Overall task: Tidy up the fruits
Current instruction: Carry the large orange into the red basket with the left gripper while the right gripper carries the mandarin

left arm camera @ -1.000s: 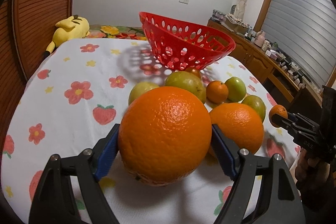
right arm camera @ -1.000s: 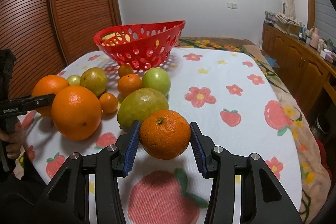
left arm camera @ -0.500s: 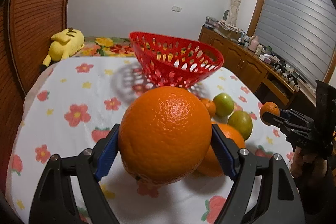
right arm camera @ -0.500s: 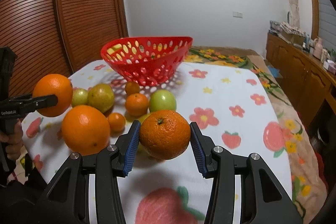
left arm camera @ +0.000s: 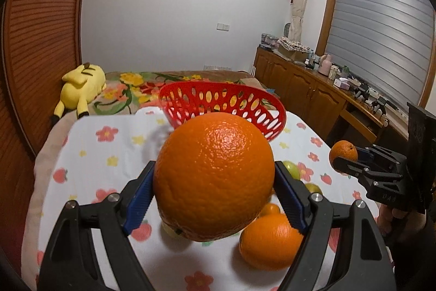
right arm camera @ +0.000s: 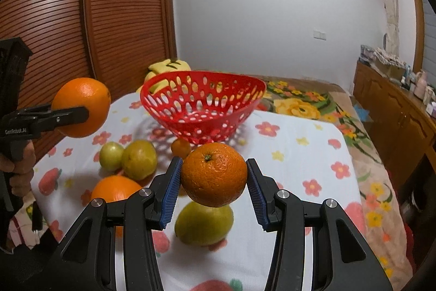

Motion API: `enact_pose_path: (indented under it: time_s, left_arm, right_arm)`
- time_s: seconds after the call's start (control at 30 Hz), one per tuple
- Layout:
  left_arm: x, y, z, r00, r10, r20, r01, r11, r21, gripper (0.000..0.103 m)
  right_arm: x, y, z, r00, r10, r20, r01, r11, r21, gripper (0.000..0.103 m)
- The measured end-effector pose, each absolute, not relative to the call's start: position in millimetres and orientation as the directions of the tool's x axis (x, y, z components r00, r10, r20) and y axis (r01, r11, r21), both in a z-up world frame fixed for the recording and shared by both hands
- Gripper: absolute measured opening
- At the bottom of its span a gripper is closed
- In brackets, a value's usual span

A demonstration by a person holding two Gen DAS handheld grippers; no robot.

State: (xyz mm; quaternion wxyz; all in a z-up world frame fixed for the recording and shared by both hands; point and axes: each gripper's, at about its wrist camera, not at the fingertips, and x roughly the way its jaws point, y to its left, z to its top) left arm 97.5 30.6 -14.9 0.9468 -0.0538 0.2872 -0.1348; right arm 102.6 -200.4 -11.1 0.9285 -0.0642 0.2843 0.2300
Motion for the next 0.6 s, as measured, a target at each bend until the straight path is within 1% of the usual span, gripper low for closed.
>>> enact_pose_path:
  time_s: [0.37, 0.6]
  left_arm:
    - [145.4, 15.2, -2.9, 0.789, -0.288, -0.543, 0.265, 0.956, -0.123, 0.082]
    - [183.6, 5.6, -5.4, 0.766, -0.283, -0.578, 0.271, 0.956, -0.109, 0.082]
  right_arm:
    - [140.0, -184.3, 8.4, 0.713, 0.423, -0.559, -0.515, 0.857, -0.010, 0.047]
    - [178.0, -182.9, 13.6, 0.696, 0.425, -0.579, -0.535, 0.845, -0.023, 0.047]
